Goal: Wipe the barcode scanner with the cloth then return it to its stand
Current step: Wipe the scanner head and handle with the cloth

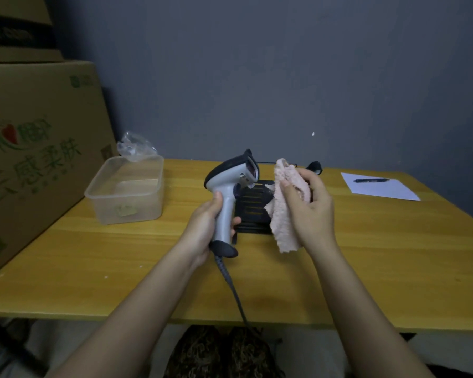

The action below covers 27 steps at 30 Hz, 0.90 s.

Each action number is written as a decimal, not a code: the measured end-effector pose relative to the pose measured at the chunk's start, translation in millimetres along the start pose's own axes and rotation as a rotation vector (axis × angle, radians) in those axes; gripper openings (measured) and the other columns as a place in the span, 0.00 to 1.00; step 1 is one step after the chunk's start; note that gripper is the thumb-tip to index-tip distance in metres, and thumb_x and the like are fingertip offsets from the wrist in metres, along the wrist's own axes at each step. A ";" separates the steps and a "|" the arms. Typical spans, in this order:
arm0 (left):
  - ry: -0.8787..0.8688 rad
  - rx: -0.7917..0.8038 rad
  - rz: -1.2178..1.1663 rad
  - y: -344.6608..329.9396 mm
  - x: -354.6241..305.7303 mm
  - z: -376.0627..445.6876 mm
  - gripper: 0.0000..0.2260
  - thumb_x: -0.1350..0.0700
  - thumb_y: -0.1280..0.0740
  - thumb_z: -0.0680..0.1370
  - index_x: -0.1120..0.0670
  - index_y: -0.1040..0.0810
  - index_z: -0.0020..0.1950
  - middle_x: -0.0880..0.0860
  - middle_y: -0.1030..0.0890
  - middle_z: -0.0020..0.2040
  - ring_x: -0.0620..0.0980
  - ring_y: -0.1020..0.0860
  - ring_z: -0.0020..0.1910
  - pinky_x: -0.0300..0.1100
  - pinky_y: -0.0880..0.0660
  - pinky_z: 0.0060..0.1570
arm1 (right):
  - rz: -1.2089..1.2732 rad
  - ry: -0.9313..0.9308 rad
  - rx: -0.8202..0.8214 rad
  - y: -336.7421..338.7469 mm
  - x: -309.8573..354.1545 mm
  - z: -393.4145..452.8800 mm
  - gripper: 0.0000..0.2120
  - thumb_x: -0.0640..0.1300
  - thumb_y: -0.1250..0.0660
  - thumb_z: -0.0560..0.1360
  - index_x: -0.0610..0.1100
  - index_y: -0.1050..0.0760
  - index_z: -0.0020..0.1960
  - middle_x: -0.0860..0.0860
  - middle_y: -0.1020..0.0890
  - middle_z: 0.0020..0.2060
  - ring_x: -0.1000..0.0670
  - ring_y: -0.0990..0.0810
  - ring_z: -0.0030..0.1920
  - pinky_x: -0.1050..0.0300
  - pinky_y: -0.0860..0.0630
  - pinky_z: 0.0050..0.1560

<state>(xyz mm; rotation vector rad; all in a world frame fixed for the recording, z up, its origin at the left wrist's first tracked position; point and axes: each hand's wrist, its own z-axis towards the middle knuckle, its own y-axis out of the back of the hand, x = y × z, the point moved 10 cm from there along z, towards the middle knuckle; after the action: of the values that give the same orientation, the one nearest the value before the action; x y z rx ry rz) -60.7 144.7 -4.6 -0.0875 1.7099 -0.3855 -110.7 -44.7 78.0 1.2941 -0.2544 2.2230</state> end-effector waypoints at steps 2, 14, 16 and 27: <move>-0.053 -0.002 0.014 0.1 -5.0 -1.0 0.12 0.45 0.43 0.81 0.51 0.27 0.54 0.51 0.19 0.43 0.47 0.18 0.38 0.42 0.23 0.34 | -0.017 0.022 -0.034 7.5 7.7 3.3 0.10 0.48 0.32 0.74 0.52 0.24 0.55 0.50 0.20 0.53 0.50 0.21 0.54 0.46 0.23 0.56; -0.043 -0.044 0.019 -12.5 -3.9 6.2 0.22 0.40 0.47 0.80 0.55 0.24 0.42 0.51 0.25 0.31 0.47 0.27 0.28 0.41 0.29 0.32 | -0.411 0.485 -0.014 -11.1 85.1 -9.3 0.14 0.45 0.31 0.75 0.44 0.24 0.59 0.49 0.20 0.51 0.49 0.24 0.53 0.67 0.32 0.51; -0.049 -0.079 0.088 -10.3 -3.1 7.8 0.27 0.37 0.51 0.79 0.56 0.23 0.42 0.51 0.24 0.30 0.47 0.27 0.27 0.40 0.29 0.31 | -0.393 0.525 -0.063 -6.8 99.3 -13.9 0.13 0.45 0.29 0.73 0.42 0.25 0.56 0.49 0.19 0.50 0.52 0.24 0.51 0.63 0.29 0.47; -0.105 -0.160 0.239 -14.8 -9.5 9.0 0.29 0.38 0.56 0.80 0.57 0.23 0.48 0.54 0.24 0.31 0.50 0.27 0.26 0.41 0.29 0.27 | -0.610 0.782 0.222 -62.8 105.7 -21.4 0.13 0.41 0.29 0.73 0.38 0.22 0.56 0.42 0.20 0.55 0.42 0.23 0.55 0.56 0.30 0.56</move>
<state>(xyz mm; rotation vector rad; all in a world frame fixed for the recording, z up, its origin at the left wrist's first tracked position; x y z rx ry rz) -52.6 131.5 7.6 -0.0188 1.6232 -0.0653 -133.2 54.9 149.7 0.4124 0.6098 2.0441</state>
